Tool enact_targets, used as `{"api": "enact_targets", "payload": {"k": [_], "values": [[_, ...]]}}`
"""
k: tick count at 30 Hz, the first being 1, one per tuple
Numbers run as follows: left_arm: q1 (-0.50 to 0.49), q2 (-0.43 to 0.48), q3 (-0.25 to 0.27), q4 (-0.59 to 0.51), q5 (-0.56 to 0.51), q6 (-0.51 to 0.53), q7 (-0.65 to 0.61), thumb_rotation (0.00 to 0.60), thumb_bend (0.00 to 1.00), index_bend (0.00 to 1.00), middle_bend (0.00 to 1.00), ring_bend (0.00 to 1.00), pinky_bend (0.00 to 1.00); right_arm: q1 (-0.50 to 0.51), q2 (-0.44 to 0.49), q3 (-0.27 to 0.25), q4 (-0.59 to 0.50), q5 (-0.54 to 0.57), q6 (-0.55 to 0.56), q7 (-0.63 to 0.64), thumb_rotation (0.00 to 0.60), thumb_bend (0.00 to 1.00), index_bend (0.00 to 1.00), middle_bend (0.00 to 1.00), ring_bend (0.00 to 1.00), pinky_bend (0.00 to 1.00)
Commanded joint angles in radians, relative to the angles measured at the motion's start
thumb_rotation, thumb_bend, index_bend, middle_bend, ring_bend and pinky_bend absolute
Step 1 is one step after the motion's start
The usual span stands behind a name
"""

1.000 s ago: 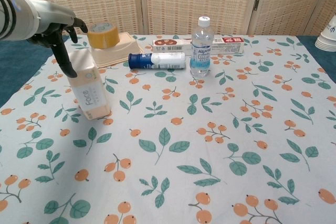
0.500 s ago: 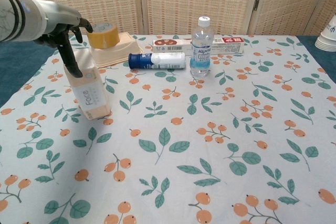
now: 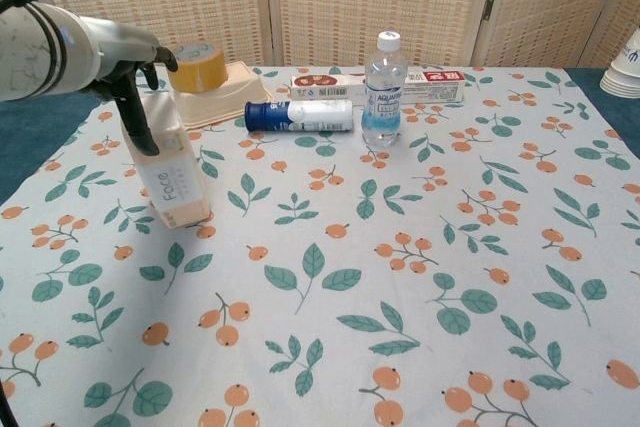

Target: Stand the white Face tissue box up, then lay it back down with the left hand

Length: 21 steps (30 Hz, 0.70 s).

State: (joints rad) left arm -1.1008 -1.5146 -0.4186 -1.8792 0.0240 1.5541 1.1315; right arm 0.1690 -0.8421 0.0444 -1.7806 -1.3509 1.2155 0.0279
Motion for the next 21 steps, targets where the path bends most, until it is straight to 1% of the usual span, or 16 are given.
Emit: {"api": "enact_targets", "payload": {"k": [1,9,12,15,18,21], "values": [[0.004,-0.001,-0.001,0.012,-0.002,-0.010,-0.003,0.600,0.15,0.00,0.12,0.94,1.00,0.001,-0.002,0.001,0.000,0.004,-0.002,-0.003,0.600,0.12,0.03,0.00,0.00,0.00],[0.017,0.002,-0.004,0.044,-0.027,-0.054,-0.004,0.600,0.15,0.00,0.13,0.94,1.00,0.007,-0.008,0.003,0.000,0.018,-0.013,-0.021,0.600,0.12,0.03,0.00,0.00,0.00],[0.016,-0.003,0.005,0.050,-0.011,-0.057,-0.006,0.600,0.15,0.00,0.16,0.94,1.00,0.009,-0.011,0.004,0.001,0.023,-0.015,-0.026,0.600,0.12,0.03,0.00,0.00,0.00],[0.012,-0.009,0.022,0.060,0.002,-0.050,0.009,0.600,0.16,0.06,0.21,0.95,1.00,0.009,-0.012,0.005,0.001,0.026,-0.015,-0.027,0.600,0.12,0.03,0.00,0.00,0.00],[0.013,-0.016,0.029,0.070,0.000,-0.055,0.013,0.600,0.16,0.12,0.25,0.96,1.00,0.009,-0.010,0.005,0.000,0.026,-0.014,-0.026,0.600,0.12,0.03,0.00,0.00,0.00],[0.017,-0.018,0.035,0.079,-0.002,-0.061,0.017,0.600,0.18,0.20,0.31,0.97,1.00,0.009,-0.010,0.005,0.000,0.026,-0.015,-0.024,0.600,0.12,0.03,0.00,0.00,0.00]]}}
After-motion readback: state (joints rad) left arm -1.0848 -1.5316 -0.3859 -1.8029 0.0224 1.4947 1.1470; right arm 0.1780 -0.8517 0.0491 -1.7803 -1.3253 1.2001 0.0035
